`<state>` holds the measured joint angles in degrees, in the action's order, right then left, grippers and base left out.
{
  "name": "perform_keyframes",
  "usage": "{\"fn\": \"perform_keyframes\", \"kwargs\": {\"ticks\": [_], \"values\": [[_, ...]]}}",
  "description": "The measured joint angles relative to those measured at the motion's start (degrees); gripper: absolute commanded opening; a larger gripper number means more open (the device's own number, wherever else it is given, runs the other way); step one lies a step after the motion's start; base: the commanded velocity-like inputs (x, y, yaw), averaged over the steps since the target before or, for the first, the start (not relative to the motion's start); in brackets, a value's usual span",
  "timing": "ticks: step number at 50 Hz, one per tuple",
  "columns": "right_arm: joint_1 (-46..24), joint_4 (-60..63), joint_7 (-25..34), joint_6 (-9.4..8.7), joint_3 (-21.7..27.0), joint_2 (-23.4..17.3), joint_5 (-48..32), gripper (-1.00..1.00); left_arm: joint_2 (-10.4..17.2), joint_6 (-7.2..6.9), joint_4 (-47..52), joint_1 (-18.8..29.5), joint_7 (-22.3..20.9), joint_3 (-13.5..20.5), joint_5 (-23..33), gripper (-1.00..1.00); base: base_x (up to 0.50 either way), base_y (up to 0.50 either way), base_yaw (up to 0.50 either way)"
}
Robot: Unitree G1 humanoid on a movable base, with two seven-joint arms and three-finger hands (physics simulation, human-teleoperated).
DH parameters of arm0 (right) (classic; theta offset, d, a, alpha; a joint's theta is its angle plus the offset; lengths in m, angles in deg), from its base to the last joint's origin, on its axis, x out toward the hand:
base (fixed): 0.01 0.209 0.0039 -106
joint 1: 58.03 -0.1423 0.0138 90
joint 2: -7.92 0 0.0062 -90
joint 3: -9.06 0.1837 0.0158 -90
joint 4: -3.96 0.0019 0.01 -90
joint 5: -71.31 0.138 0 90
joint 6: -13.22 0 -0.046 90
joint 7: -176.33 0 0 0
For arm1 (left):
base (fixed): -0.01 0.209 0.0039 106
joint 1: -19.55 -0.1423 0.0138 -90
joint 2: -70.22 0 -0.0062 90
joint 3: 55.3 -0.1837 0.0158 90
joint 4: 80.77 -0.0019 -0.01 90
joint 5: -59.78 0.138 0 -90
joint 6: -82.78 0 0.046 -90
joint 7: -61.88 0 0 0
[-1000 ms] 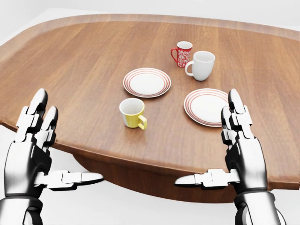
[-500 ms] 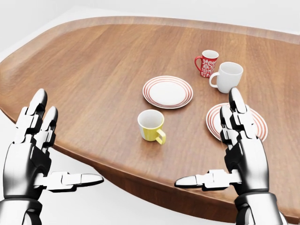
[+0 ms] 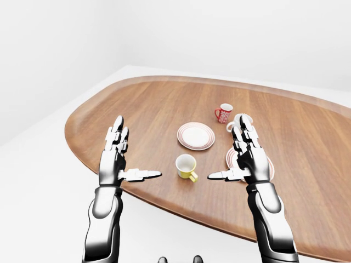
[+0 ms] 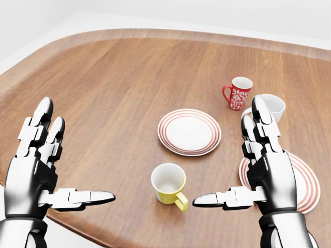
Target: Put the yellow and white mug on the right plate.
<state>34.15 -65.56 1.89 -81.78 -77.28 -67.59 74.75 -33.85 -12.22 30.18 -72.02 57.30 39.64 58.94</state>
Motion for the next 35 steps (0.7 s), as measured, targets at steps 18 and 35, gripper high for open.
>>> {"fn": "perform_keyframes", "kwargs": {"ticks": [18, 35], "values": [[0.07, -0.75, 0.06, 0.00, -0.84, 0.07, -1.44, 1.00, -0.07, 0.00, 0.28, -0.07, -0.09, -0.18, 0.10, 0.91, 0.24, 0.08, 0.00], [0.44, -1.65, 0.08, 0.00, -1.32, 0.24, -2.40, 1.00, -0.13, 0.00, 0.26, -0.42, -0.15, -0.29, 0.23, 0.91, 0.00, 0.00, 0.00]]}}
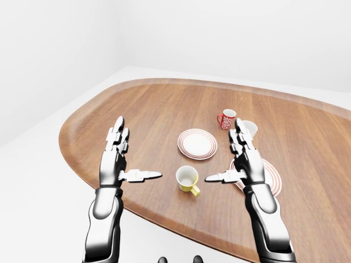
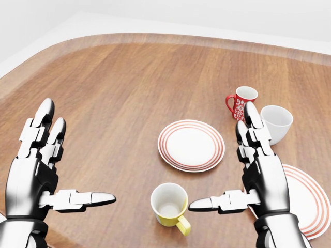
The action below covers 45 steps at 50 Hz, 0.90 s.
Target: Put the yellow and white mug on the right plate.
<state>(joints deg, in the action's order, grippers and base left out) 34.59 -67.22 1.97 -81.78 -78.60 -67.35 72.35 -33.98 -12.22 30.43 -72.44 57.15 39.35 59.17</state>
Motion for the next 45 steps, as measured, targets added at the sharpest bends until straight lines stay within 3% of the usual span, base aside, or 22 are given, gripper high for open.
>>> {"fn": "perform_keyframes", "kwargs": {"ticks": [7, 45], "values": [[0.79, 0.19, 0.55, 0.00, -0.11, 0.08, 0.66, 1.00, -0.02, 0.00, 0.02, -0.52, 0.00, -0.05, 0.05, 0.91, 0.38, 0.11, 0.00], [-1.71, -5.84, -1.70, 0.00, -0.95, -0.44, -5.23, 1.00, 0.64, 0.00, 0.11, 1.26, -0.11, 1.33, -0.62, 0.91, 0.00, 0.00, 0.00]]}}
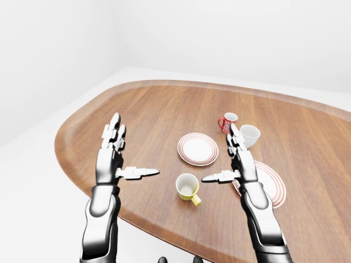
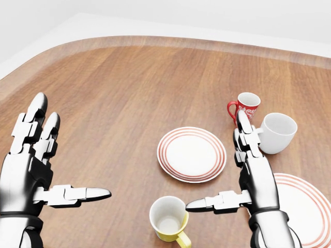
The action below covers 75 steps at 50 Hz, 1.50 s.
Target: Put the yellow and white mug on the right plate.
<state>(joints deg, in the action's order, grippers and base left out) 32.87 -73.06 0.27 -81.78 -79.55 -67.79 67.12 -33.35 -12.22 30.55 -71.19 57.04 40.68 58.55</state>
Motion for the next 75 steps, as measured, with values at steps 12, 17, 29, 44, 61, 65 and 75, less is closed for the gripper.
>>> {"fn": "perform_keyframes", "kwargs": {"ticks": [12, 17, 29, 44, 61, 65, 75], "values": [[-1.48, -5.02, 0.46, 0.00, -1.86, -0.59, -8.87, 1.00, 1.63, 0.00, -1.59, 2.84, 0.05, 2.73, -1.26, 0.91, 0.00, 0.00, 0.00], [-2.50, -5.83, 0.59, 0.00, -2.12, -0.62, -12.10, 1.00, 2.15, 0.00, -1.91, 3.60, 0.17, 3.48, -1.67, 0.91, 0.00, 0.00, 0.00], [-5.55, -6.70, 0.26, 0.00, -2.34, -0.86, -18.52, 1.00, 2.68, 0.00, -1.75, 4.24, 0.17, 4.26, -2.00, 0.91, 0.00, 0.00, 0.00], [-8.41, -10.25, -1.41, 0.00, -3.78, -0.53, -25.82, 1.00, 2.93, 0.00, -1.29, 4.56, 0.14, 4.75, -2.26, 0.91, 0.00, 0.00, 0.00], [-9.87, -16.67, -3.32, 0.00, -5.62, 0.18, -31.57, 1.00, 3.40, 0.00, -1.14, 5.11, 0.23, 5.44, -2.85, 0.91, 0.00, 0.00, 0.00], [-9.96, -18.51, -3.52, 0.00, -5.95, 0.31, -32.28, 1.00, 3.44, 0.00, -1.00, 5.11, 0.20, 5.49, -2.88, 0.91, 0.00, 0.00, 0.00], [-11.07, -25.09, -4.42, 0.23, -6.28, 0.44, -32.85, 1.00, 3.37, 0.00, -0.65, 4.95, 0.10, 5.42, -2.79, 0.91, 0.00, 0.00, 0.00]]}}
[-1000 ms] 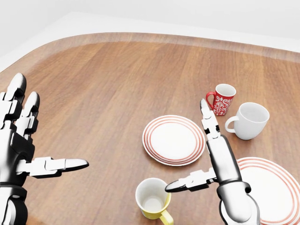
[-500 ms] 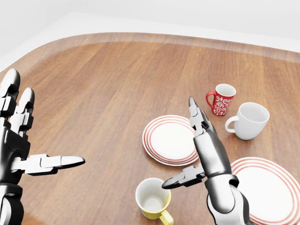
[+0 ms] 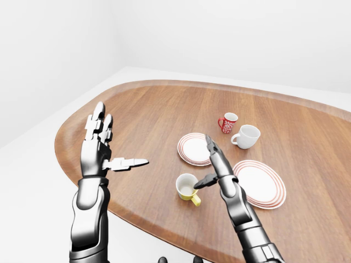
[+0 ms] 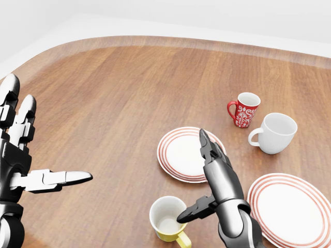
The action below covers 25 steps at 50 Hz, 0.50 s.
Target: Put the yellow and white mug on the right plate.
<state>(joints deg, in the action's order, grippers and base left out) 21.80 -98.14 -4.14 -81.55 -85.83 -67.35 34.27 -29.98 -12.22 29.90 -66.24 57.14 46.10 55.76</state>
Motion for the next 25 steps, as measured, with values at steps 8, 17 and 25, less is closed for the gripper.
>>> {"fn": "perform_keyframes", "kwargs": {"ticks": [8, 17, 25], "values": [[-2.33, -7.86, -1.49, 1.70, 0.04, 0.04, 0.35, 1.00, -0.02, 0.00, 0.53, -0.07, -0.13, 0.02, -0.01, 0.91, 0.00, 0.00, 0.00], [-4.52, -13.93, -2.81, 3.26, -0.27, 0.37, 0.04, 1.00, 0.13, 0.00, 1.36, 0.09, -0.23, 0.36, -0.27, 0.91, 0.00, 0.00, 0.00], [-6.00, -18.68, -4.24, 4.92, -0.70, 0.76, -0.67, 1.00, 0.24, 0.00, 1.82, 0.23, -0.23, 0.59, -0.50, 0.91, 0.00, 0.00, 0.00]]}}
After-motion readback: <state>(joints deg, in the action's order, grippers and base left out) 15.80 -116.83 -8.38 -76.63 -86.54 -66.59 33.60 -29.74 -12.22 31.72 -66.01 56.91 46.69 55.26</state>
